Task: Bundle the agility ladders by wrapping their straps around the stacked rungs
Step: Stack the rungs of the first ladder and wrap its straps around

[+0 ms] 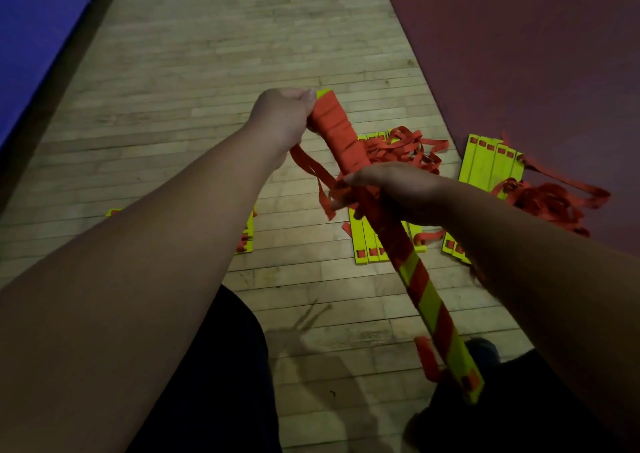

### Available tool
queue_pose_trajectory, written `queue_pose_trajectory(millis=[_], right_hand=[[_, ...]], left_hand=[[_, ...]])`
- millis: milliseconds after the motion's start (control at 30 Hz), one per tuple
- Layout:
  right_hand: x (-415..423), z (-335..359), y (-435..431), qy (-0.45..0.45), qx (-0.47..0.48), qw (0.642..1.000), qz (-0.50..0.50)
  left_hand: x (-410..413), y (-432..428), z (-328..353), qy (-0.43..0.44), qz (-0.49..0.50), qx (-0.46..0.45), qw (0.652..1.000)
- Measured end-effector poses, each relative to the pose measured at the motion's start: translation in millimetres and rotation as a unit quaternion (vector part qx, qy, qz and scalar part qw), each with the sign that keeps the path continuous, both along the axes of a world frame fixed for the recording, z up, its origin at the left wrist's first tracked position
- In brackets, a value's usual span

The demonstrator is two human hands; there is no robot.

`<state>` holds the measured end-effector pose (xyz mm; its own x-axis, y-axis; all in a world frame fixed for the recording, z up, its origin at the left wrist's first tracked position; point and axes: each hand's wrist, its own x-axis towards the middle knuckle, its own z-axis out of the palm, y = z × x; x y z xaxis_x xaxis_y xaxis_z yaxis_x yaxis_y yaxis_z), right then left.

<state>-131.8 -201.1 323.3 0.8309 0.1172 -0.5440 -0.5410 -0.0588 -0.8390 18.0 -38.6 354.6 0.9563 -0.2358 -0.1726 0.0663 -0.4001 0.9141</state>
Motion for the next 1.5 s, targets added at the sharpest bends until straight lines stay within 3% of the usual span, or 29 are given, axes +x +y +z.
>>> queue_pose_trajectory(millis=[133,333,467,667,867,967,1067,1133,1267,1400,1500], right_hand=[[-0.2,3.3,-0.1,-0.010,0.023,0.999,-0.025],[1.7,-7.8,11.0,-0.032,-0.225,0.974,-0.001],[4.7,-10.5,17.5,-0.029,-0.309,0.948,0.064],[7.3,1.1,9.9,-0.046,-0.282,0.955,0.079],[0.3,20.9,-3.8,0.022,-0.029,0.999,0.019],[-3.3,19.1,-3.8,0.017,0.049,0.999,-0.011],[0.2,8.5,-4.5,-0.010,-0.031,0.999,-0.013],[0.4,-0.5,-2.0,-0.024,-0.122,0.992,0.013],[-1.6,-14.2,8.9,-0.035,-0.264,0.962,0.054],[2.6,-15.2,14.6,-0.032,-0.270,0.960,0.060],[4.6,-7.6,13.0,-0.037,-0.249,0.967,0.035]], left_hand=[[-1.7,0.2,-0.7,-0.027,-0.006,0.028,0.999],[-22.7,-16.1,-1.4,-0.002,-0.068,0.162,0.984],[-36.1,-25.3,-7.9,0.003,-0.126,0.201,0.971],[-15.3,-16.4,-12.4,0.090,-0.039,0.096,0.990],[12.5,-6.9,-9.6,0.111,0.038,-0.059,0.991],[10.9,-5.6,-11.0,0.091,0.042,-0.058,0.993],[1.3,-4.7,-10.8,0.021,-0.012,0.089,0.996],[-6.5,-6.7,-12.5,0.041,-0.052,0.141,0.988],[-14.7,-12.5,-18.5,0.124,-0.079,0.147,0.978],[-15.6,-16.3,-23.7,0.175,-0.084,0.082,0.978],[-5.9,-10.8,-19.8,0.134,-0.053,0.084,0.986]])
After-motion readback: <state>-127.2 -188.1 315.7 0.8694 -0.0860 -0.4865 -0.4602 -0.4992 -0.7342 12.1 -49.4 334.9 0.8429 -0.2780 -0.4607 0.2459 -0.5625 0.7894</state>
